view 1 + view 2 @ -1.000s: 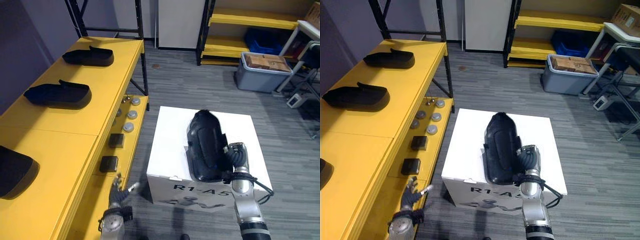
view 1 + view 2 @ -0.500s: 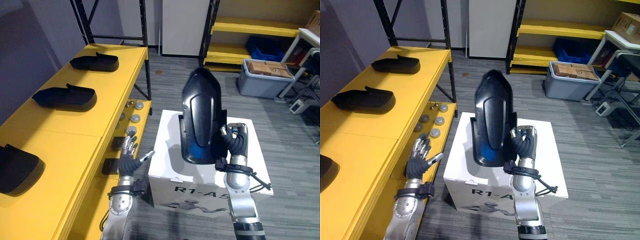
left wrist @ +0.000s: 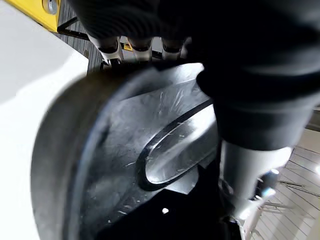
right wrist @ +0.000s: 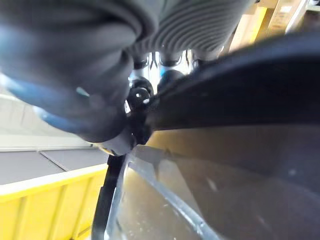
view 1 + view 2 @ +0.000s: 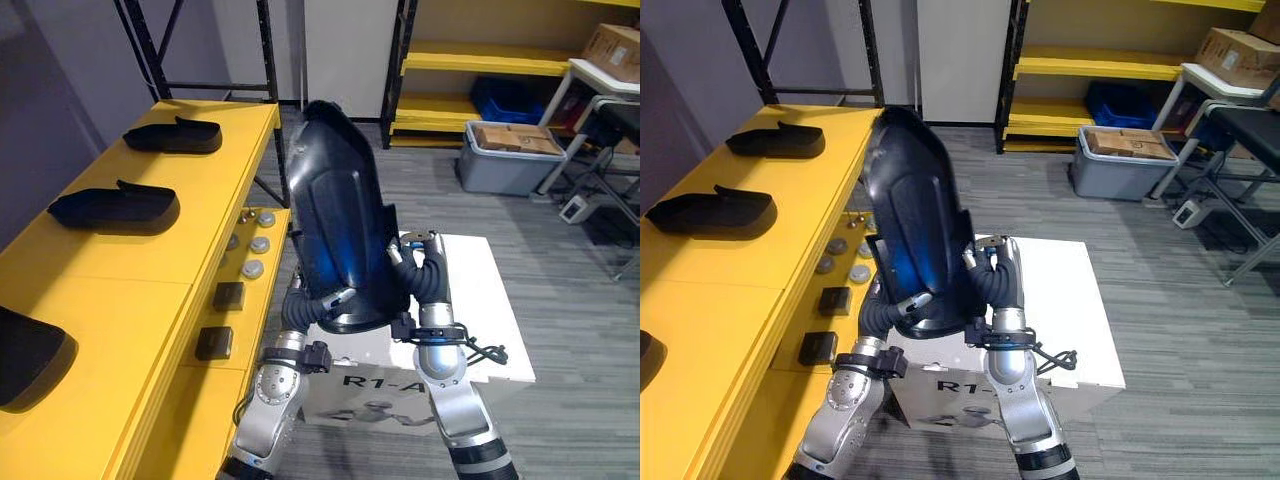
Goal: Walk over and take plastic housings, then place them on the shelf
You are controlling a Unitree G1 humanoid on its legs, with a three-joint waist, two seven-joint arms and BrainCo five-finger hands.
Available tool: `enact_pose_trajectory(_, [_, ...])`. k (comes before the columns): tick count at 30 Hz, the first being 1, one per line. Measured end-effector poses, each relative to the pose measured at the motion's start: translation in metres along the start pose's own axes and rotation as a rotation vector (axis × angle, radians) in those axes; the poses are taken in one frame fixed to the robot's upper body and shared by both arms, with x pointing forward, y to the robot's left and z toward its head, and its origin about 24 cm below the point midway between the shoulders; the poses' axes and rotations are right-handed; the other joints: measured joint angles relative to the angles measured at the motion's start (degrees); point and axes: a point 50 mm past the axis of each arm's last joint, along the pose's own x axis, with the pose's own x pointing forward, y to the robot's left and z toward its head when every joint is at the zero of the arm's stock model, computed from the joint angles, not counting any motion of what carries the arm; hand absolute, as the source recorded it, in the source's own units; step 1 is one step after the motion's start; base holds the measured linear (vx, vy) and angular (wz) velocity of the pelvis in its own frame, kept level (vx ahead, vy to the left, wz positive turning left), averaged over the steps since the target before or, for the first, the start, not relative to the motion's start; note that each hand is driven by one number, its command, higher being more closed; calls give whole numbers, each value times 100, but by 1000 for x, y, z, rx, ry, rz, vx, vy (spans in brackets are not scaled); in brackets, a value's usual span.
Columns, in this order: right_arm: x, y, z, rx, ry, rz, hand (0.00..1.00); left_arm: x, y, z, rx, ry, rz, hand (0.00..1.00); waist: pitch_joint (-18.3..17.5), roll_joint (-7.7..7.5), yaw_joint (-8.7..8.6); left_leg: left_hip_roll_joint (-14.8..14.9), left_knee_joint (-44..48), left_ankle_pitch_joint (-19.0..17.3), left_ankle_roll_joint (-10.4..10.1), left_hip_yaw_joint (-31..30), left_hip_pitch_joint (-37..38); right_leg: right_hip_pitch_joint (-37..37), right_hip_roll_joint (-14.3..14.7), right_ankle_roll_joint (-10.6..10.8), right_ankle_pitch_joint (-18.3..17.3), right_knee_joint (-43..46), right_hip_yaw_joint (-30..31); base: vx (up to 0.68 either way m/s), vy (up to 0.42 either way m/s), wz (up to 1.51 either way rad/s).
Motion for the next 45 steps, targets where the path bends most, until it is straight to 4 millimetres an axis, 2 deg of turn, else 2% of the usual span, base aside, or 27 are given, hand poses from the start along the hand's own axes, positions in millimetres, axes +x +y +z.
enact_pose_trajectory(4, [-2,0,-3,-27,-9,31,100,0,1,-1,-25,10,16,100,-11,11,-12,-2,1,-3,5,1,-7,-11,-3,5,12,0,4,0,0,0])
enact_pose_trajectory(5, [-3,0,-3,-27,-13,37,0,0,2,-1,-22,14,23,100,-30,24,-13,-2,1,-3,5,0,-18,-23,-3,5,14,0,4,0,0,0])
enact_pose_trajectory(9, [-12,4,-4,-33,-24,90,0,0,7,-4,-2,31,48,100,-112,94,-16,-3,1,-3,5,1,-24,-29,-4,7,16,0,6,0,0,0])
enact_pose_trajectory(16, [-16,3,-5,9,-29,136,0,-1,12,-10,27,69,60,100,-158,101,-81,-2,21,-3,5,1,-11,5,-4,1,31,0,5,0,0,0])
enact_pose_trajectory(19, [-14,-3,5,60,-65,153,0,-1,12,-10,38,67,47,100,-167,101,-82,-1,24,-3,5,1,-2,8,-3,1,37,0,7,0,0,0])
enact_pose_trajectory(22, [-9,-16,24,152,-142,134,0,-1,9,-8,66,53,19,100,-169,100,-82,3,24,-4,5,12,3,8,1,1,43,1,17,0,0,0])
enact_pose_trajectory(24, [-6,-34,43,212,-240,75,0,0,7,-8,75,48,1,100,-170,99,-81,3,24,-6,7,37,15,8,1,4,45,1,36,10,21,-5])
enact_pose_trajectory(26, [-4,-49,51,232,-290,21,0,0,7,-7,82,42,2,100,-170,99,-84,4,24,-9,10,64,29,11,1,6,47,3,44,8,13,-7])
enact_pose_trajectory(27, [-2,-66,54,243,-321,-42,0,0,11,-4,84,32,18,100,-169,99,-123,4,22,-11,11,82,40,11,1,7,47,13,54,0,0,-6])
enact_pose_trajectory(28, [-2,-73,55,243,-331,-71,0,-1,13,-3,88,24,28,100,-169,98,-142,6,20,-12,13,96,46,10,1,7,47,15,62,0,0,-8])
enact_pose_trajectory(30, [-3,-98,54,228,-346,-171,0,0,20,2,100,4,60,100,-169,99,-146,7,19,-22,24,125,69,14,3,8,46,17,96,5,9,-9])
enact_pose_trajectory(31, [-7,-118,53,204,-353,-255,0,-2,27,5,109,-8,94,100,-170,99,-163,10,20,-38,29,146,78,12,6,9,45,17,136,12,19,-7])
enact_pose_trajectory(32, [-9,-126,51,193,-352,-290,0,-4,30,5,108,-10,109,100,-169,99,-182,10,20,-44,31,150,78,10,6,10,44,17,140,21,28,-6])
enact_pose_trajectory(34, [-22,-156,43,158,-322,-446,0,-12,40,5,113,-8,164,100,-169,99,-229,9,20,-60,39,153,77,9,5,14,41,17,144,0,0,0])
enact_pose_trajectory(37, [-40,-176,25,119,-233,-582,0,-22,52,3,121,8,220,100,-169,100,-298,10,20,-65,36,154,76,7,4,20,36,17,145,0,0,0])
enact_pose_trajectory(39, [-65,-187,-13,58,-19,-667,0,-30,59,3,126,15,255,100,-170,101,-305,10,20,-79,38,164,71,-2,3,34,23,20,153,0,0,0])
enact_pose_trajectory(40, [-73,-187,-24,49,46,-683,0,-33,60,3,127,16,264,100,-171,102,-305,11,20,-84,36,169,70,-8,3,35,21,22,157,19,21,-5])
enact_pose_trajectory(42, [-109,-185,-66,21,322,-708,0,-43,63,5,128,11,284,100,-191,133,-285,27,20,-99,35,221,11,-89,4,47,-7,84,176,18,18,-9])
enact_pose_trajectory(43, [-119,-184,-75,19,389,-711,0,-45,63,6,128,8,287,100,-191,140,-286,38,22,-98,35,227,-2,-113,2,41,-25,136,175,37,11,-5])
enact_pose_trajectory(44, [-137,-180,-89,18,504,-717,0,-48,63,8,132,2,292,100,-190,149,-280,43,25,-98,35,239,-3,-160,-2,42,-80,239,174,45,7,0])
enact_pose_trajectory(45, [-164,-172,-108,26,671,-713,0,-54,63,11,139,-5,298,100,-193,157,-279,68,37,-100,32,262,28,-203,-8,44,-194,428,169,40,4,0])
